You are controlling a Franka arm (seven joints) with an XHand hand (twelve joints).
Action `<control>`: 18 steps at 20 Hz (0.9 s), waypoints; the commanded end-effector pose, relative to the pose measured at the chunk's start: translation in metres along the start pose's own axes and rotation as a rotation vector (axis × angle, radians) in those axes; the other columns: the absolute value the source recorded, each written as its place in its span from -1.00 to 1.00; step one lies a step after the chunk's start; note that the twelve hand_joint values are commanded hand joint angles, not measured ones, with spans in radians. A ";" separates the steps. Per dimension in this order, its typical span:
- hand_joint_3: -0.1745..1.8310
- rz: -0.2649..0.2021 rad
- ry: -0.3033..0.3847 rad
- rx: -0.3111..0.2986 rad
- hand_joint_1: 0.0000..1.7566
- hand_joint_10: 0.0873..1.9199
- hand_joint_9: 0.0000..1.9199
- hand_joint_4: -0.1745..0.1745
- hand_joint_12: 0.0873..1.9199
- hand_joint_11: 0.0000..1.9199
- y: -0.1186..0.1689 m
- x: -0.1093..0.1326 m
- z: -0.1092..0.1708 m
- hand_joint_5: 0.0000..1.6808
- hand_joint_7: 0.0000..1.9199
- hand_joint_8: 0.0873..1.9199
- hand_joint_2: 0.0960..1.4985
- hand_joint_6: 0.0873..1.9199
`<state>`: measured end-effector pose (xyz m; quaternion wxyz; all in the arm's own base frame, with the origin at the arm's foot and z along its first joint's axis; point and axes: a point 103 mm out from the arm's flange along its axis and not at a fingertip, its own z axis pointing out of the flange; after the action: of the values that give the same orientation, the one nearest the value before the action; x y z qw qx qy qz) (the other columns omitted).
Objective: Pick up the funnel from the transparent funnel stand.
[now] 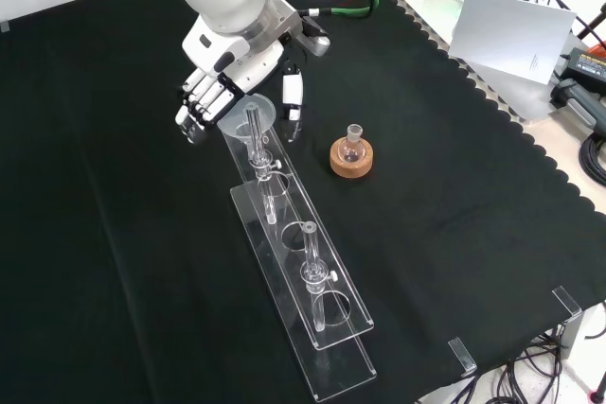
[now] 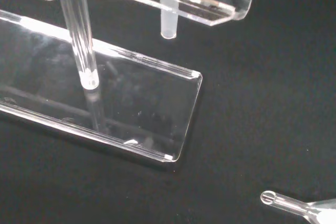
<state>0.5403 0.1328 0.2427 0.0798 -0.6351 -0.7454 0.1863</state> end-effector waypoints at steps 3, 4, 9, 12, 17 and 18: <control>-0.79 0.019 0.005 0.011 -0.42 -0.30 -0.93 0.15 0.31 -1.00 0.002 -0.009 0.002 -0.86 -0.83 -0.69 -0.02 -1.00; -0.79 0.020 0.007 0.012 -0.42 -0.28 -0.93 0.15 0.32 -1.00 0.002 -0.010 0.002 -0.84 -0.82 -0.67 -0.02 -1.00; -0.78 0.023 0.011 0.004 -0.42 -0.26 -0.87 0.19 0.40 -1.00 0.001 -0.014 0.003 -0.76 -0.81 -0.59 -0.01 -1.00; -0.77 0.025 0.005 0.002 -0.41 -0.26 -0.80 0.22 0.46 -1.00 0.001 -0.014 0.002 -0.68 -0.75 -0.54 0.00 -1.00; -0.76 0.020 0.009 -0.001 -0.41 -0.30 -0.69 0.24 0.53 -1.00 0.003 -0.015 0.002 -0.61 -0.67 -0.51 0.00 -1.00; -0.76 0.019 0.014 0.002 -0.40 -0.31 -0.68 0.24 0.54 -1.00 0.003 -0.016 0.002 -0.59 -0.65 -0.51 0.00 -1.00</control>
<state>0.5448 0.1180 0.2421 0.0810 -0.6438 -0.7382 0.1844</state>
